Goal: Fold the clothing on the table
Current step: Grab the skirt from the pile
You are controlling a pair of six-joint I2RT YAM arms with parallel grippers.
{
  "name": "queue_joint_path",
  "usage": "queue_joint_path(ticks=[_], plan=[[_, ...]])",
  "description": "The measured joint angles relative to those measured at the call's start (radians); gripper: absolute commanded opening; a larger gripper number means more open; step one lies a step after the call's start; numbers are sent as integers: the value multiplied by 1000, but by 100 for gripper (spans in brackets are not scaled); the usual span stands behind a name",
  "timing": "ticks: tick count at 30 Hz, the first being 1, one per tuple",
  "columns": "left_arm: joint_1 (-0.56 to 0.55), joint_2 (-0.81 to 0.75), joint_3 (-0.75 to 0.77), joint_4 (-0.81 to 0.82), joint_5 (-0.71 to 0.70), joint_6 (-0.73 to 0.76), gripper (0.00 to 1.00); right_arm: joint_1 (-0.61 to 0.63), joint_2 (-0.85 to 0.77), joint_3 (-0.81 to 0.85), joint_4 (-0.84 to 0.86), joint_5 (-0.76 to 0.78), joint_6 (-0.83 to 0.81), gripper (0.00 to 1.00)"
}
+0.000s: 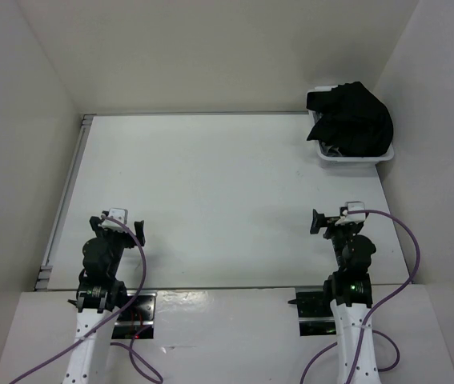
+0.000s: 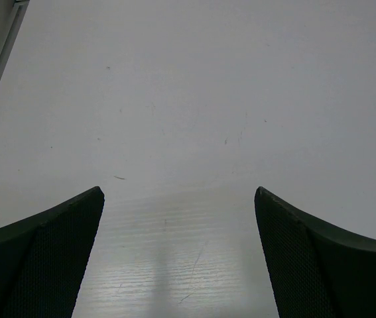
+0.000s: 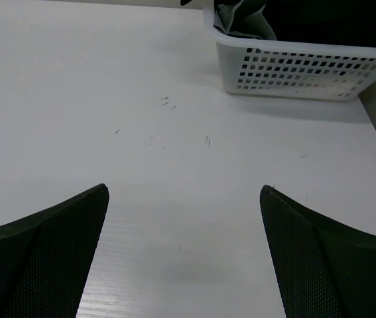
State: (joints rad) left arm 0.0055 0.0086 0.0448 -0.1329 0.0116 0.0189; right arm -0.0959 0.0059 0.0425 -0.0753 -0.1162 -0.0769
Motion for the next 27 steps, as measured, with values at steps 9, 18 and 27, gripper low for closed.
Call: queue_joint_path(ticks=[9,18,27], plan=[[0,0,0,0,0,0,100,0,0,0,0,0,0,99],[0,0,0,0,0,0,100,0,0,16,-15,-64,-39,99],[0,0,0,0,0,0,100,0,1,340,16,80,84,99]])
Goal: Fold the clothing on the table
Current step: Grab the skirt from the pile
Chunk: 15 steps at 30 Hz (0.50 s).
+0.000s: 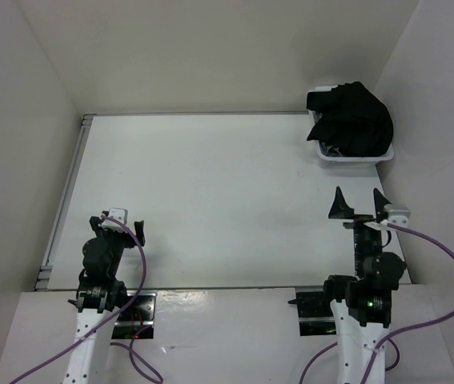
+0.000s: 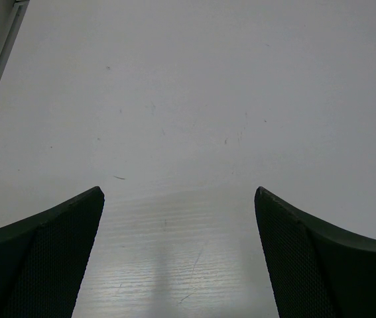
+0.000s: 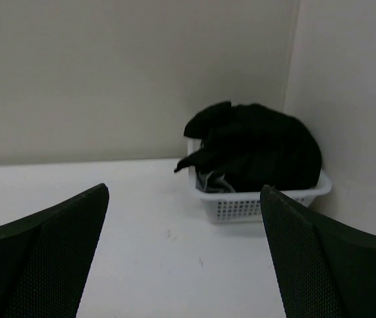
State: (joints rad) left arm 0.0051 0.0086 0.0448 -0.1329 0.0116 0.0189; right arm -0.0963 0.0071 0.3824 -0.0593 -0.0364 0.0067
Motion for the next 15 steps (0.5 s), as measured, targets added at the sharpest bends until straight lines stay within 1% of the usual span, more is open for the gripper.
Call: queue_joint_path(ticks=[2,4,8,10,12,15], plan=[[0,0,0,0,0,0,100,0,10,82,-14,28,24,99],[0,0,0,0,0,0,100,0,58,179,-38,70,43,99],[0,0,0,0,0,0,100,0,275,414,-117,162,72,99],[0,0,0,0,0,0,100,0,366,497,-162,185,75,99],[0,0,0,0,0,0,100,0,423,544,-214,209,73,99],[0,0,0,0,0,0,100,0,452,570,-290,241,62,99]])
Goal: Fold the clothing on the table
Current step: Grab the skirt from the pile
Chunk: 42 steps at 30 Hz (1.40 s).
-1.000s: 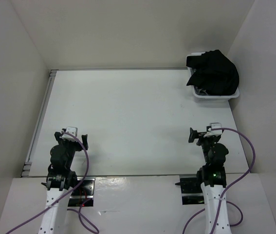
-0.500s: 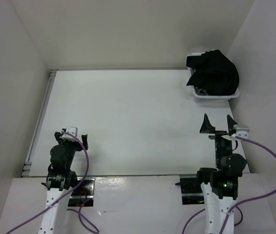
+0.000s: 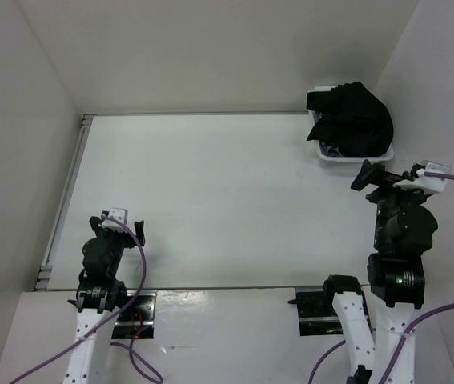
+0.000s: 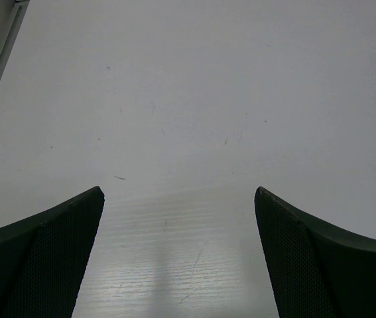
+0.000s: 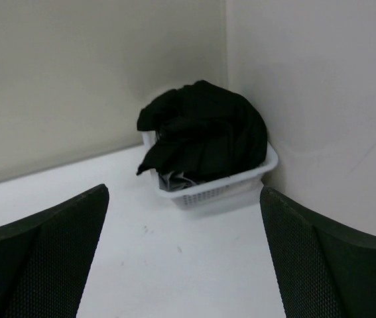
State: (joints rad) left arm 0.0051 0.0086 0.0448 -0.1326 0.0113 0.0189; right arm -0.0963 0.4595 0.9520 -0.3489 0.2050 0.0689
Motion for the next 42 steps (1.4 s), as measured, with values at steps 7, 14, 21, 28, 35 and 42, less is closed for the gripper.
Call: queue_joint_path(ticks=[7,14,21,28,35,42], plan=[[0,0,0,0,1,0,100,0,2,61,-124,56,-19,99],[0,2,52,51,41,-3,100,0,13,89,-224,80,-39,99],[-2,241,478,152,28,39,100,0,171,237,-260,51,-89,99],[0,1093,1500,-190,-184,143,100,-19,426,452,-346,-34,-145,99],[66,1407,1743,-520,-317,152,100,-64,793,650,-429,-80,-217,99],[139,1368,1471,-635,-163,104,100,-152,961,585,-451,-195,-224,99]])
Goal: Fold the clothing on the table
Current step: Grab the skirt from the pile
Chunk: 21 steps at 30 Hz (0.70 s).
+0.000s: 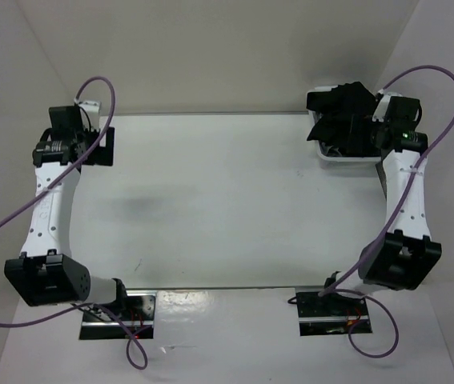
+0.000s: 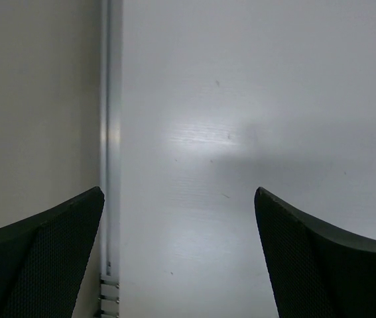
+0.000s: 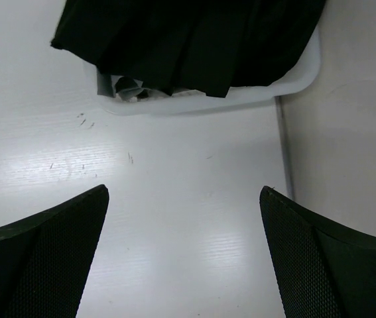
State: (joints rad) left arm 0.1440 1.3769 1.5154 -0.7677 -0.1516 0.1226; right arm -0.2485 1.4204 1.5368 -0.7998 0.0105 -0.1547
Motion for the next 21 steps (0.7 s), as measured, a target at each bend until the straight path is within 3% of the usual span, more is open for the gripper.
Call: queue_joint_path(ticks=[7,12,21], plan=[[26,-209,-266,39,93,-32,100,-131,192,5,47,-116,3,99],[61,-335,-285,66,133,-49,100,-130,290,49,97,-141,0,99],[184,-391,-377,76,222,-47,100,-112,430,180,169,-163,0,99]])
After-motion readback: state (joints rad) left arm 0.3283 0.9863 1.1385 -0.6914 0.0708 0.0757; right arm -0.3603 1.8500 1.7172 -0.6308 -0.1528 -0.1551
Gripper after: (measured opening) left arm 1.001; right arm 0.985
